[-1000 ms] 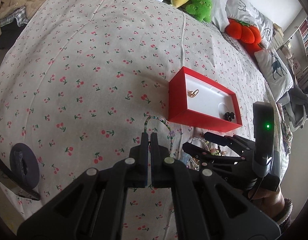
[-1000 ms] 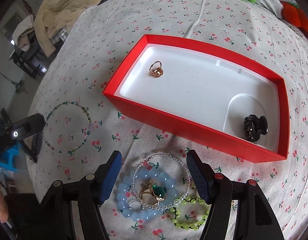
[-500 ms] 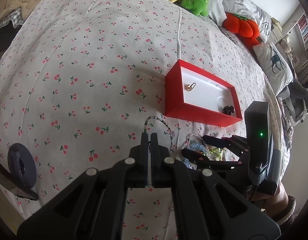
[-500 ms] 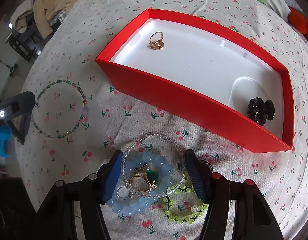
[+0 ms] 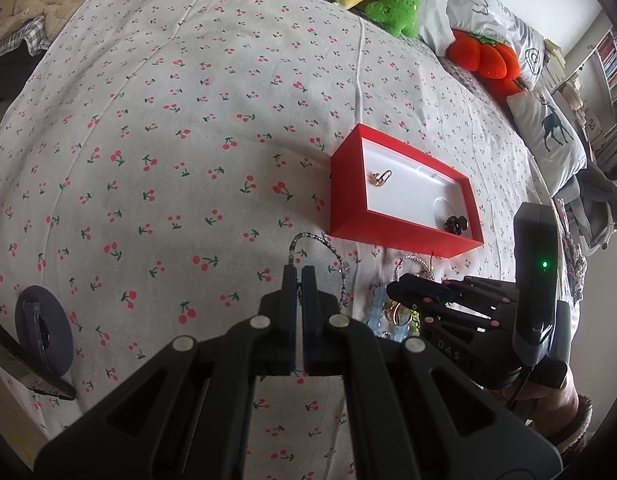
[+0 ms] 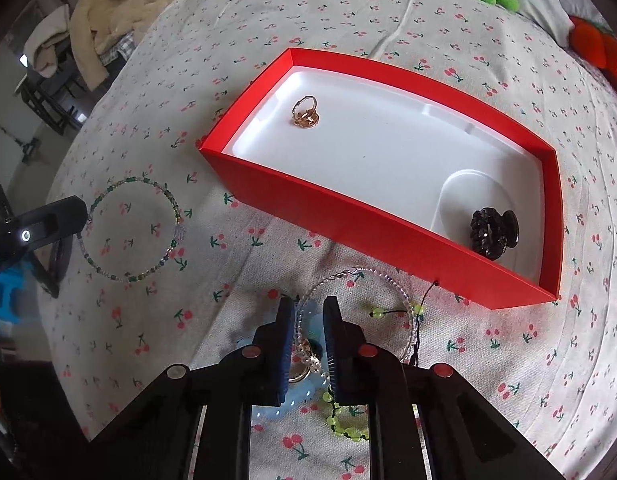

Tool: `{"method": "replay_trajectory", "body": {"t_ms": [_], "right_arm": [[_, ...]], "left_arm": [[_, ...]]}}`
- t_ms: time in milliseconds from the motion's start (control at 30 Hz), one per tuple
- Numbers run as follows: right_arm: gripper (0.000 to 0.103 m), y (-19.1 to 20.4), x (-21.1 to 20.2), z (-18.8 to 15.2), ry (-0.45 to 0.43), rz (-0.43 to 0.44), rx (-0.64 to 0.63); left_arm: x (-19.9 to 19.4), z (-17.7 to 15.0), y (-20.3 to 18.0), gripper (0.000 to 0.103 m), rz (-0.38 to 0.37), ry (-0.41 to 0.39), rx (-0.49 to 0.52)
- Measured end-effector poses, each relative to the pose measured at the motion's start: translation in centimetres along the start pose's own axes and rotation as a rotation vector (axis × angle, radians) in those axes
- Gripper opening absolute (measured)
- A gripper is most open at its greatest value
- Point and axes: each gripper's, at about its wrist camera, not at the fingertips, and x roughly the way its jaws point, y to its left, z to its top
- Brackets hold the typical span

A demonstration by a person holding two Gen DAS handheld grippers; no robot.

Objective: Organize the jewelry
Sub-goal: 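Lower both bracelets into the red box and open both tools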

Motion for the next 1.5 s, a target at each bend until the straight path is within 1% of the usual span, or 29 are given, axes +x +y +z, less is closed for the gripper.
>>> {"method": "replay_trajectory", "body": {"t_ms": [100, 333, 433, 867, 1067, 1200, 1400, 1500], "right_arm": [[0.007, -0.1, 0.2, 0.4, -0.014, -0.009, 0.014], [0.006, -0.4, -0.4, 0.5, -0.042, 0.019, 0.048], [0.004, -0.5, -1.5, 0.4, -0.065, 0.035, 0.053], [0.004, -1.0, -7.1, -0.3, -0.192, 0.101, 0.098], [0.004, -0.8, -9.1, -0.2, -0.248, 0.106, 0.107], [0.004, -1.1, -10.6, 0.0, -0.293, 0.091, 0.115], [0.004, -2.9, -12.0, 0.9, -0.354, 0.072, 0.176], [0.004, -4.1, -12.0, 1.6, -0.368, 0.071, 0.214]], "left_arm": [[0.1, 0.0, -0.1, 0.002, 0.001, 0.003, 0.0], [0.2, -0.1, -0.3, 0.002, 0.0, 0.005, 0.005], [0.1, 0.0, -0.2, 0.002, -0.004, 0.001, 0.002], [-1.5, 0.2, -0.8, 0.002, -0.038, -0.056, 0.012], [-1.8, 0.2, -1.5, 0.002, -0.061, -0.077, 0.014], [-2.1, 0.5, -2.4, 0.003, -0.081, -0.1, 0.028], [-1.5, 1.6, -4.2, 0.003, -0.105, -0.119, 0.045], [-0.7, 2.4, -5.1, 0.003, -0.119, -0.12, 0.051]]}}
